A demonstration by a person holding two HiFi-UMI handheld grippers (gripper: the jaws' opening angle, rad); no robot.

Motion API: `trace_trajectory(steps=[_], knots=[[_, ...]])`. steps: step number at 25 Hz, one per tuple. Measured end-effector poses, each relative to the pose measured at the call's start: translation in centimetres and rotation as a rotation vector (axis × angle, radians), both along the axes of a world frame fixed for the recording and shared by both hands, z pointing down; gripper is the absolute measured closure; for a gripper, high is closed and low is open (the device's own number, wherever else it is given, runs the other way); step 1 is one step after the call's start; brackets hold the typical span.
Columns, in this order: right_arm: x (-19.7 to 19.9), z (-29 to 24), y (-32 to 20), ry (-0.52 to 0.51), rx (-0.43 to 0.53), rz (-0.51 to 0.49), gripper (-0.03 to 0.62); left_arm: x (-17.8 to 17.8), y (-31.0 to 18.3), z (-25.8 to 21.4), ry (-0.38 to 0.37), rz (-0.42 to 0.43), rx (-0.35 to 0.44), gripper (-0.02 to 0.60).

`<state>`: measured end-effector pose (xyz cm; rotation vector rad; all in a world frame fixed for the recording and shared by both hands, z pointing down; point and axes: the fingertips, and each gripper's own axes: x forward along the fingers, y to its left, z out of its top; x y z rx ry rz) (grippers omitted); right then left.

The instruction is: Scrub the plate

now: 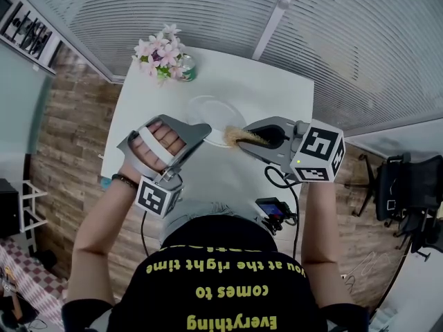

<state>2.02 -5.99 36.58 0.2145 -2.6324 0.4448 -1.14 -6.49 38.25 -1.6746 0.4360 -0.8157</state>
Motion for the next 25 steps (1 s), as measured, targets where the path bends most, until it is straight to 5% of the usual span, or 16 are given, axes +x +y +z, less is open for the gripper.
trace_trajectory(steps=[18, 25], knots=[[5.0, 3.9, -5.6, 0.016, -0.028, 0.266, 0.543, 0.1, 0.3, -1.1, 0.019, 0.012, 0.012, 0.572], [4.9, 4.1, -5.1, 0.006, -0.039, 0.254, 0.543, 0.0, 0.1, -1.4, -0.003, 0.025, 0.045, 0.572]])
